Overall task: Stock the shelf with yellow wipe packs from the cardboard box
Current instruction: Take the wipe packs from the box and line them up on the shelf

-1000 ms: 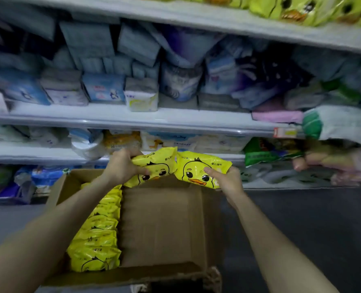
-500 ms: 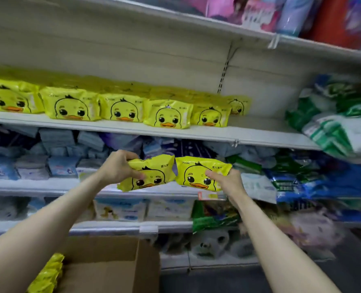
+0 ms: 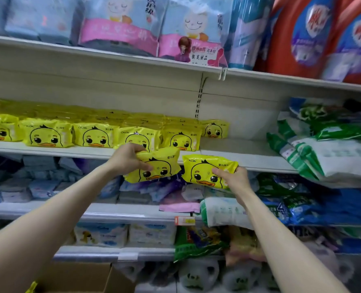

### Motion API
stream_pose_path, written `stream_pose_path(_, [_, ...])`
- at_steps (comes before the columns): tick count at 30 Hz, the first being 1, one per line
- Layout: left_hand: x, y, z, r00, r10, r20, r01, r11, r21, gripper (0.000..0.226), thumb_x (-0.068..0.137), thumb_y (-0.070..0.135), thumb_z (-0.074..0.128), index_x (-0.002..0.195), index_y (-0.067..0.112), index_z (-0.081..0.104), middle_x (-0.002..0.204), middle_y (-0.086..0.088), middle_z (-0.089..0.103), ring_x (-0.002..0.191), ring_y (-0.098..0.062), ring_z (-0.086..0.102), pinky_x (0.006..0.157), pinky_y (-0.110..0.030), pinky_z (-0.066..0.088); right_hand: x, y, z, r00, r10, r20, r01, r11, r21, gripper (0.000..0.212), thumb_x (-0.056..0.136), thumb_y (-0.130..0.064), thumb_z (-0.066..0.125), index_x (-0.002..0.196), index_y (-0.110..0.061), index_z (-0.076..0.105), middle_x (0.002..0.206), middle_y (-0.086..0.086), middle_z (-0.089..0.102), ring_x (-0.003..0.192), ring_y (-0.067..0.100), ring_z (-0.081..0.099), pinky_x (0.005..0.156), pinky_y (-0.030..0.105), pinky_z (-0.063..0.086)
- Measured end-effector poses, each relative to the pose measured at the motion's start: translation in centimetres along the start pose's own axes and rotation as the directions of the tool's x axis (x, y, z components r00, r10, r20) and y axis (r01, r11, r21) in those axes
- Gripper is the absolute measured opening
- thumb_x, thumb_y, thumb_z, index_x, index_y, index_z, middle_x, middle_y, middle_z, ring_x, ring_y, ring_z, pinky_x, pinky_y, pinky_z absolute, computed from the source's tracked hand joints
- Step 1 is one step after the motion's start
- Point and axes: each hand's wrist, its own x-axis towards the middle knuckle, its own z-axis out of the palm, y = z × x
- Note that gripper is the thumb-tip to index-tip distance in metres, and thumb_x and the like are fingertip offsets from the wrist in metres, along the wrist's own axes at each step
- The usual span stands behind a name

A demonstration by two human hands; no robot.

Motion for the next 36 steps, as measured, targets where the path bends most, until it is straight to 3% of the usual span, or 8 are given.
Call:
stream_pose_path(3, [2.2,1.6,0.5,0.999,0.025,-0.027,-0.024,1.0,0.013,0.066,0.066,0.025,0.084,0.123,0.003,0.058,0.125,-0.013,0.06,0.111,-0.024,0.056,0.09,-0.031,0.042,1.8,0.1,-1.0,1.0,0.013,-0.008,-0.013,1.0,-0.019,0.015,0.074,-0.013,0.078,0.076,-0.007,0.064,0.072,0.0,0.066,0.064,0.011,0.059,0.063,0.025,0.047])
stream_pose_path(6, [4.8,2.9,1.1,0.998,0.055,-0.036,-0.053,0.997,0.057,0.074,0.073,0.028,0.08,0.135,0.004,0.047,0.14,-0.011,0.049,0.127,-0.026,0.046,0.099,-0.03,0.037,3.7,0.0,-1.8,1.0,0.003,-0.007,-0.003,1.0,-0.009,0.011,0.075,-0.009,0.077,0.08,-0.009,0.067,0.078,0.001,0.069,0.071,0.015,0.064,0.068,0.027,0.053])
stream_pose_path(10, [9.1,4.5,2.4,0.993,0.111,-0.045,-0.106,0.989,0.1,0.058,0.079,0.024,0.075,0.129,0.003,0.053,0.132,-0.015,0.055,0.121,-0.029,0.051,0.089,-0.029,0.038,6.2,-0.6,-2.9,0.999,-0.025,-0.043,0.025,1.0,-0.006,0.015,0.076,-0.006,0.076,0.074,-0.017,0.066,0.067,-0.009,0.067,0.056,-0.001,0.063,0.048,0.011,0.046])
stream_pose_path(14, [13.1,5.6,3.7,0.988,0.152,-0.007,-0.149,0.976,0.16,0.064,0.084,0.026,0.07,0.138,0.008,0.043,0.142,-0.012,0.045,0.13,-0.028,0.042,0.104,-0.036,0.036,8.9,-0.8,-3.8,0.998,-0.025,-0.064,0.021,0.998,-0.064,0.018,0.076,-0.012,0.077,0.069,-0.018,0.062,0.063,-0.009,0.064,0.054,0.002,0.058,0.049,0.017,0.043])
stream_pose_path(18, [16.7,5.9,4.9,0.983,0.183,0.018,-0.18,0.932,0.314,0.062,0.083,0.034,0.069,0.136,0.013,0.045,0.139,-0.01,0.049,0.127,-0.028,0.045,0.103,-0.039,0.038,11.2,-0.5,-4.0,0.999,-0.012,-0.043,0.008,0.996,-0.091,0.015,0.075,-0.015,0.078,0.07,-0.018,0.064,0.054,-0.014,0.065,0.059,0.006,0.057,0.053,0.021,0.043])
stream_pose_path(28, [20.6,4.6,6.5,0.974,0.211,0.084,-0.221,0.789,0.573,0.054,0.077,0.045,0.071,0.124,0.024,0.056,0.121,-0.001,0.06,0.118,-0.024,0.048,0.103,-0.045,0.024,14.3,1.4,-0.8,0.997,0.053,0.048,-0.045,0.989,-0.144,0.022,0.074,-0.025,0.079,0.074,-0.012,0.061,0.076,0.0,0.065,0.072,0.013,0.058,0.061,0.027,0.042])
stream_pose_path(32, [20.9,4.4,5.1,0.97,0.215,0.114,-0.243,0.821,0.517,0.056,0.072,0.043,0.076,0.122,0.024,0.057,0.118,0.001,0.06,0.116,-0.023,0.049,0.102,-0.046,0.024,15.0,1.5,1.2,0.995,0.052,0.089,-0.039,0.99,-0.139,0.027,0.072,-0.028,0.08,0.075,-0.012,0.058,0.077,0.002,0.062,0.071,0.014,0.056,0.06,0.026,0.042])
stream_pose_path(36, [20.6,3.2,3.1,0.951,0.263,0.163,-0.3,0.909,0.288,0.058,0.065,0.034,0.065,0.123,0.028,0.057,0.13,0.004,0.055,0.124,-0.022,0.046,0.107,-0.052,0.03,15.2,1.9,3.2,0.993,0.058,0.098,-0.048,0.993,-0.107,0.037,0.071,-0.027,0.081,0.089,0.0,0.062,0.084,0.006,0.063,0.072,0.014,0.057,0.059,0.025,0.043])
